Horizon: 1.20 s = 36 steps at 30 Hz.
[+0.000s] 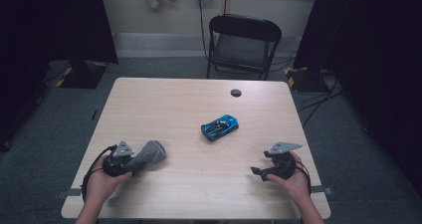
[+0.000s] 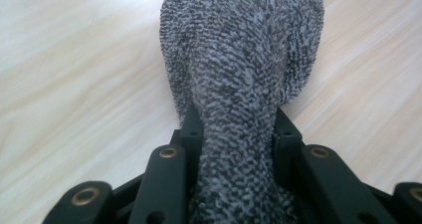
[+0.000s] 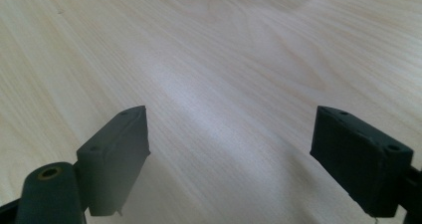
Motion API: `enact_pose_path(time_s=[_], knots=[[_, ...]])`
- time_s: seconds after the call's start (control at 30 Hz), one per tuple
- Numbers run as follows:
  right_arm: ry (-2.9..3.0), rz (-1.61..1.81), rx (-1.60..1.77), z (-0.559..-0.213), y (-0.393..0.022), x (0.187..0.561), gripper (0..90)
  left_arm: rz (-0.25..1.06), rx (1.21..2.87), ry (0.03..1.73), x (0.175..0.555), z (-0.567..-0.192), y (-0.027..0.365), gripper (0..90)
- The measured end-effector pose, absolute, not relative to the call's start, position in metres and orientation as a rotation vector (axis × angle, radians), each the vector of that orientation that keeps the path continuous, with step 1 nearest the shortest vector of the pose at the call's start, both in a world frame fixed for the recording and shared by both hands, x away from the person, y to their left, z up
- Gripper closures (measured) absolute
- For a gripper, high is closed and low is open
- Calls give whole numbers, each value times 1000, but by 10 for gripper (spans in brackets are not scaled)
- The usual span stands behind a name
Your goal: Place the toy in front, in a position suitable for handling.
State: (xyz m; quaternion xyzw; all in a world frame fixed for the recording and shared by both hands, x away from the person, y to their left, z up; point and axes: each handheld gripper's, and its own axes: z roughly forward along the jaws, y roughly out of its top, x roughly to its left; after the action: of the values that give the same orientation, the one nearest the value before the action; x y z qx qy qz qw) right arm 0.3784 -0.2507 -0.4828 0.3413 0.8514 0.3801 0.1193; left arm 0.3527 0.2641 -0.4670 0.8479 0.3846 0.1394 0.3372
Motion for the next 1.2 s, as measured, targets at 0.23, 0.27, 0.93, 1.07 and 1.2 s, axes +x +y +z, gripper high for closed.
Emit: enact_pose_path(time_s=[0.23, 0.27, 0.93, 1.07, 1.2], knots=[[2504, 1137, 984, -481, -246, 381, 147, 301, 2246, 908, 355, -461, 236, 679], [2508, 1143, 975, -480, -244, 381, 147, 296, 2243, 899, 356, -460, 232, 678], [2588, 1271, 789, -460, -204, 386, 147, 176, 2316, 662, 378, -456, 139, 677], [2618, 1277, 709, -452, -188, 387, 147, 150, 2346, 615, 385, -458, 116, 677], [2642, 1291, 645, -448, -175, 387, 147, 143, 2353, 581, 390, -459, 102, 677]])
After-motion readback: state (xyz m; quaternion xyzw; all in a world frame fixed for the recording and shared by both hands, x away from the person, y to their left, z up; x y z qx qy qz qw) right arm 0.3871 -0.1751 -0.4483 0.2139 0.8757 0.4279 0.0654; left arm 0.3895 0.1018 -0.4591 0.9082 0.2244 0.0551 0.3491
